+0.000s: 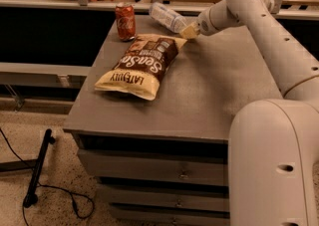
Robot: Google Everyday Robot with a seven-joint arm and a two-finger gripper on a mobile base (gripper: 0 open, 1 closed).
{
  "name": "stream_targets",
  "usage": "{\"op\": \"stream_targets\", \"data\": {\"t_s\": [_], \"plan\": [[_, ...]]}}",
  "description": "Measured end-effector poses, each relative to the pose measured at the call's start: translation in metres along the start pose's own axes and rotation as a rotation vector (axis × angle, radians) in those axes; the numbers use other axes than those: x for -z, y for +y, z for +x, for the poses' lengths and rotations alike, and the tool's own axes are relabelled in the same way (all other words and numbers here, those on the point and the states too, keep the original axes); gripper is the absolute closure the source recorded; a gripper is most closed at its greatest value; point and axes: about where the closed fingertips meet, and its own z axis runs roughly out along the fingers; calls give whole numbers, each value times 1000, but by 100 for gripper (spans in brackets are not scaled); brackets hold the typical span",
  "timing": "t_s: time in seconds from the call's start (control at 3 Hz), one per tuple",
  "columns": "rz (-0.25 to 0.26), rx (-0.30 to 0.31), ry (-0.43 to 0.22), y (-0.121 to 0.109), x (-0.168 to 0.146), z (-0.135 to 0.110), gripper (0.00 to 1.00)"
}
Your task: Pick blue plastic bottle
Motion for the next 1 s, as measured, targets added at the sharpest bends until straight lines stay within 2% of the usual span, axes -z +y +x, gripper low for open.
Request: {"op": "stream_targets", "data": {"t_s": [0.67,1.0], "plan": [[0,0,0,0,0,0,100],[7,0,-5,0,3,-3,83]]}}
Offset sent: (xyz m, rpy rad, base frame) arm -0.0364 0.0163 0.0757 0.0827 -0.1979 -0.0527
